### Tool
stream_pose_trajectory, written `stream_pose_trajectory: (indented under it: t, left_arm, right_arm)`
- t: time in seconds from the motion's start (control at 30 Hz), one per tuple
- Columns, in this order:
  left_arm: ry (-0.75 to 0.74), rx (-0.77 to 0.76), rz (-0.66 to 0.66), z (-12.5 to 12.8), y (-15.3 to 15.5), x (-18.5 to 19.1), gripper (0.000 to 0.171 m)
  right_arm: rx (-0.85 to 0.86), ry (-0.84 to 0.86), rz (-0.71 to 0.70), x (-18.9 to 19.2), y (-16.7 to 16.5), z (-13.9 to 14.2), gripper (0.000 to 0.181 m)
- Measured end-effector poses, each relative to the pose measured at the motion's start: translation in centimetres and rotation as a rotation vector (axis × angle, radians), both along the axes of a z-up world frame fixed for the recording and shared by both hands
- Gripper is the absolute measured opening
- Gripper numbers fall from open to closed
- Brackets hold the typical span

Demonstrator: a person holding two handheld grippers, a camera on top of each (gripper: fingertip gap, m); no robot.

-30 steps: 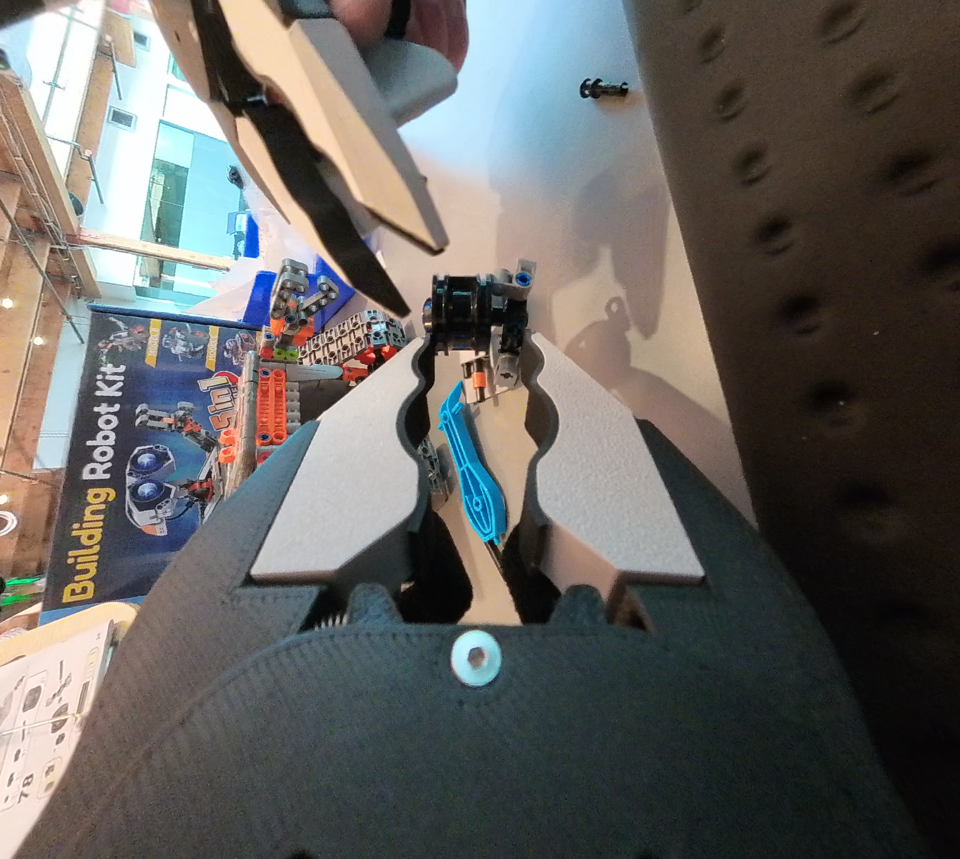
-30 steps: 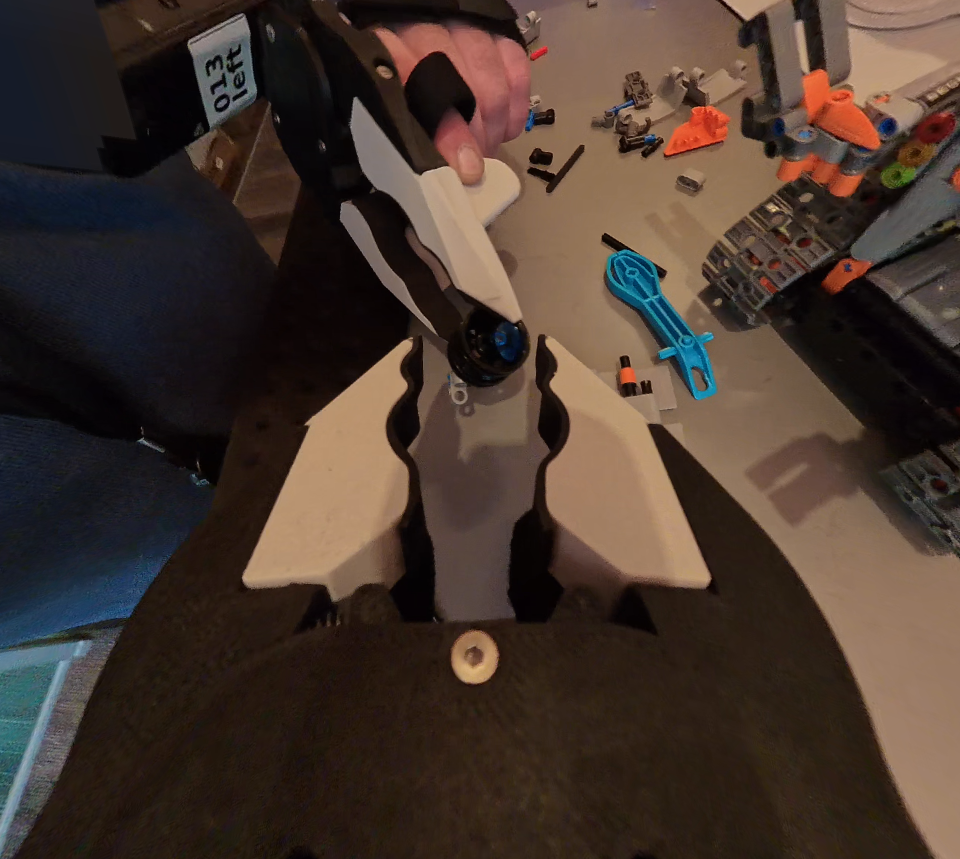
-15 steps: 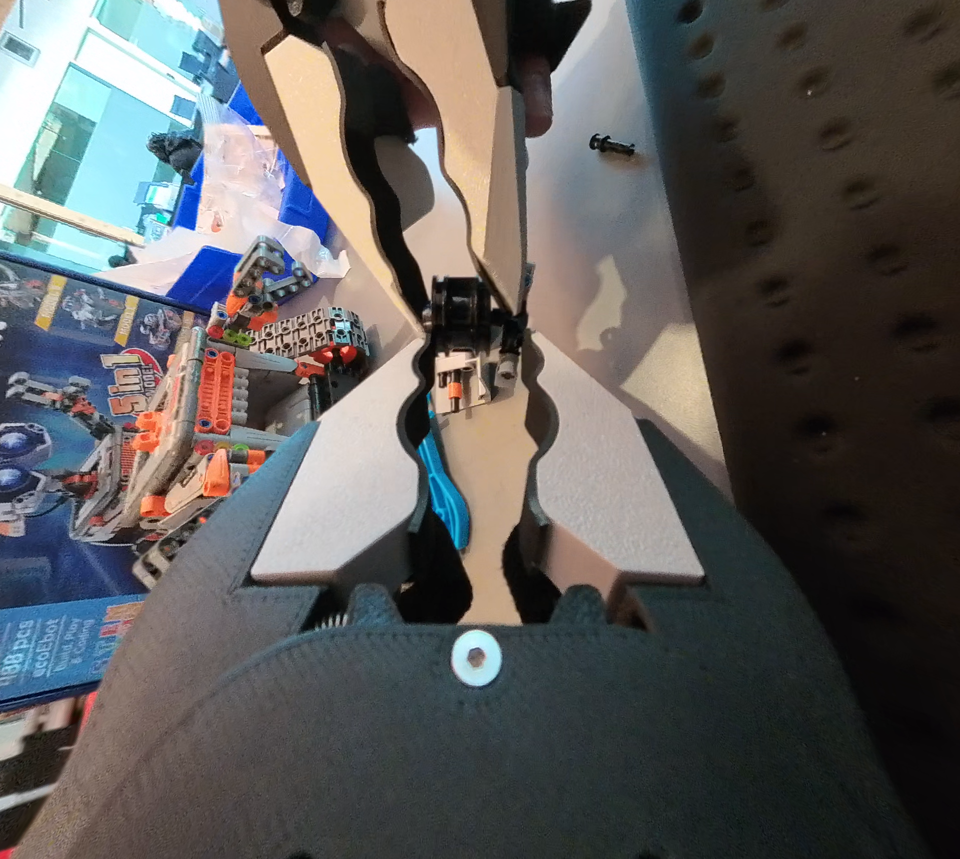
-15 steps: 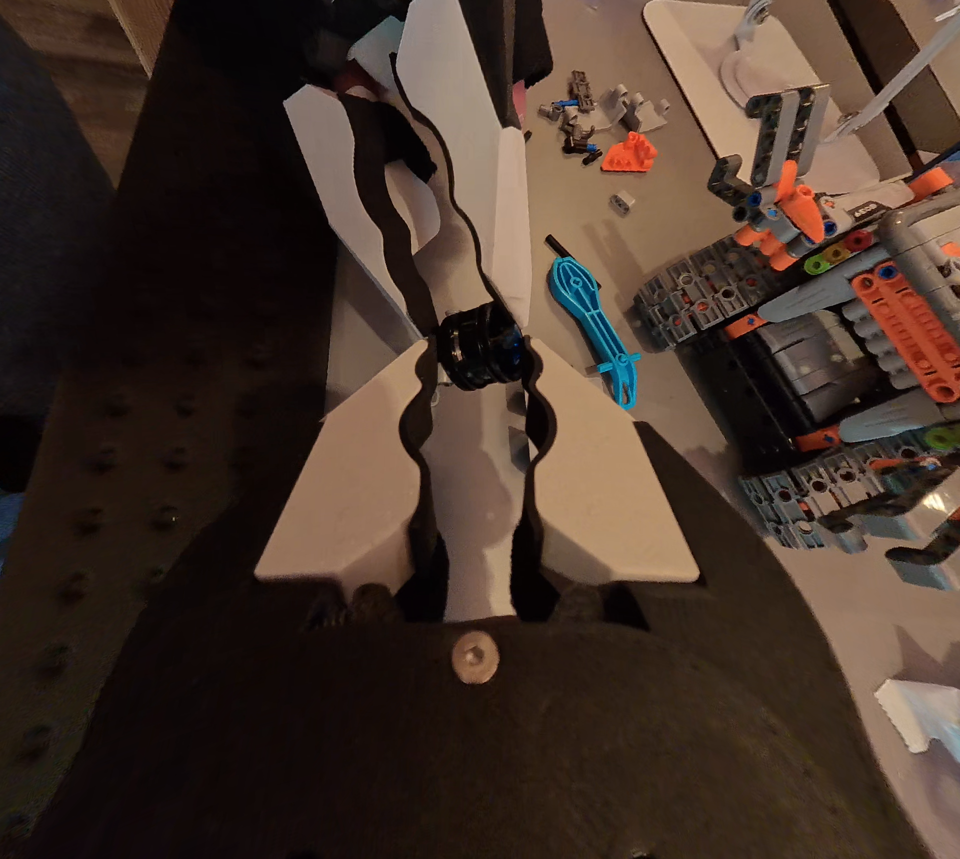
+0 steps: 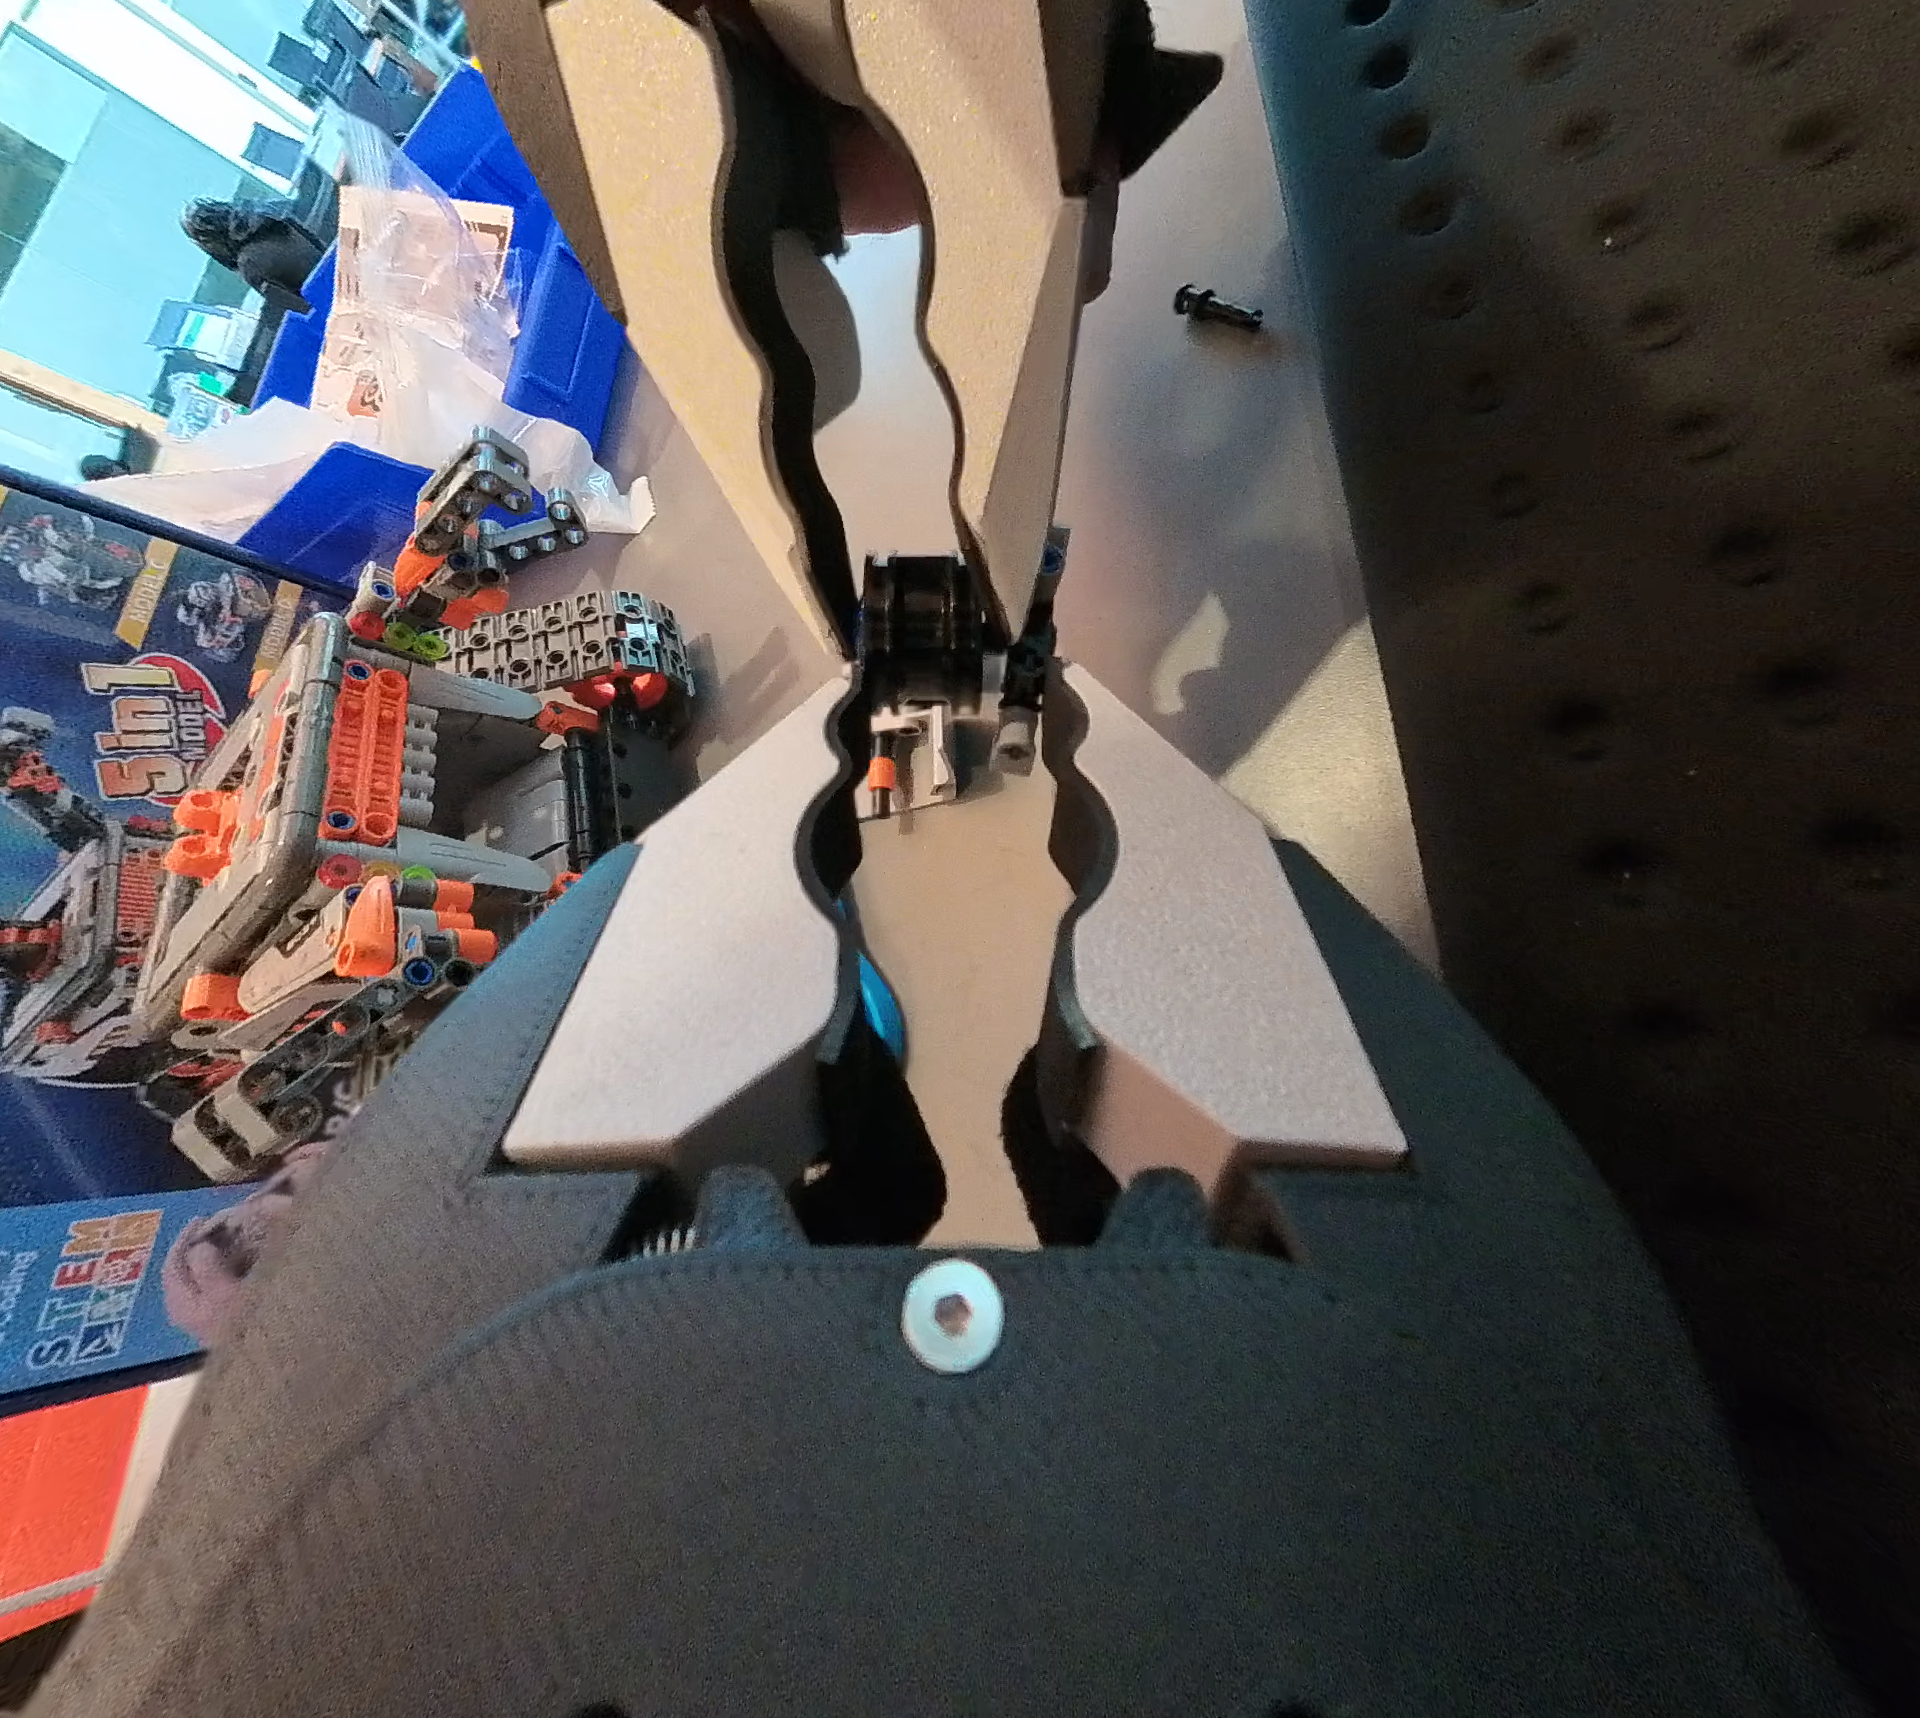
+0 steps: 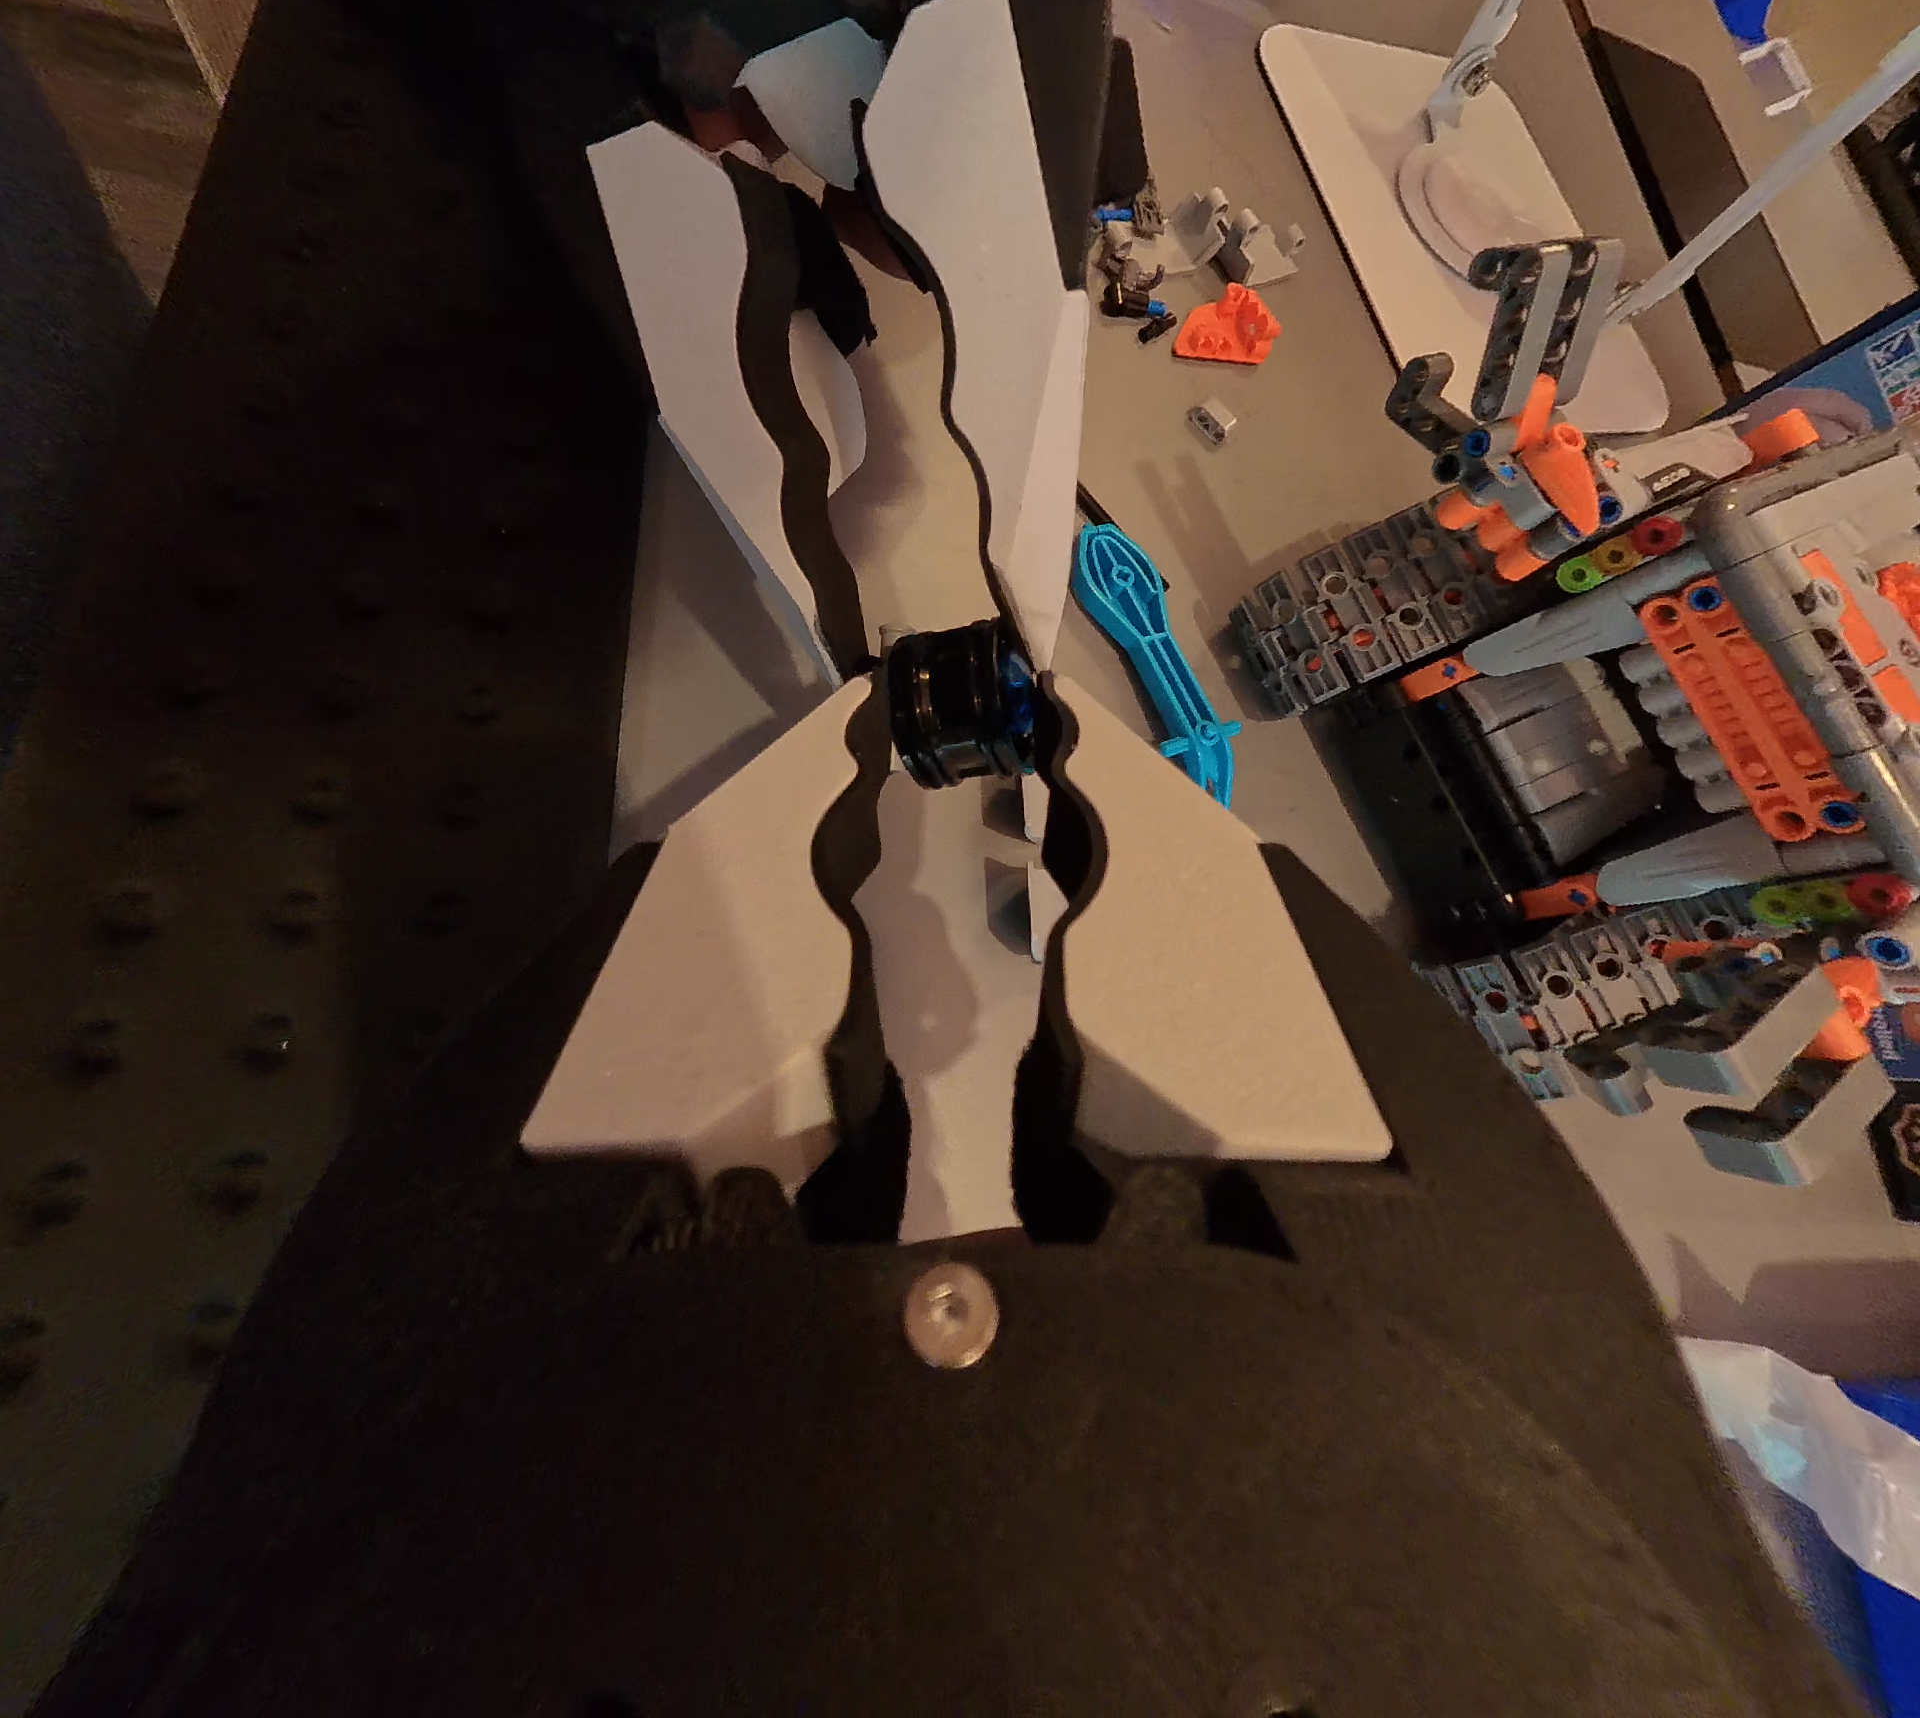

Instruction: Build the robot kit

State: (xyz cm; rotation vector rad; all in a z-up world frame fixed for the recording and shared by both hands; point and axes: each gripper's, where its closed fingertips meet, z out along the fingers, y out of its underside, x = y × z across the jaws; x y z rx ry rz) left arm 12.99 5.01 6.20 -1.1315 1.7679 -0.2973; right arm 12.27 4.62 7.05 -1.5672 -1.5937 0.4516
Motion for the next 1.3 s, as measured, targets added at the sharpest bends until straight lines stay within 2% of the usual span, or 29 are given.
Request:
stream_pose_trajectory:
  t: [0.53, 0.77, 0.9, 1.07, 1.1, 1.3]
  left_arm:
    - [0.052, 0.024, -0.012, -0.9, -0.9, -0.1, 0.029]
    - [0.078, 0.010, -0.002, -1.2, -1.0, 0.1, 0.028]
    - [0.119, 0.013, -0.005, -2.3, -1.1, 0.2, 0.027]
    - [0.125, 0.077, -0.007, -2.4, -0.8, 0.4, 0.030]
    - [0.117, 0.072, -0.003, -2.2, -0.7, 0.3, 0.029]
    - [0.100, 0.074, 0.003, -1.9, -0.3, 0.5, 0.030]
  right_arm:
    - [-0.056, -0.022, 0.018, 0.0, -0.4, -1.1, 0.025]
    - [0.001, -0.090, 0.027, 0.0, -0.6, -1.5, 0.024]
    - [0.019, -0.137, 0.034, -0.1, -0.7, -2.4, 0.024]
    - [-0.002, -0.107, 0.012, 0.0, -0.5, -2.5, 0.026]
    - [-0.002, -0.094, 0.008, -0.1, -0.5, -2.5, 0.032]
    - [-0.008, -0.046, -0.016, 0.5, -0.5, -1.9, 0.031]
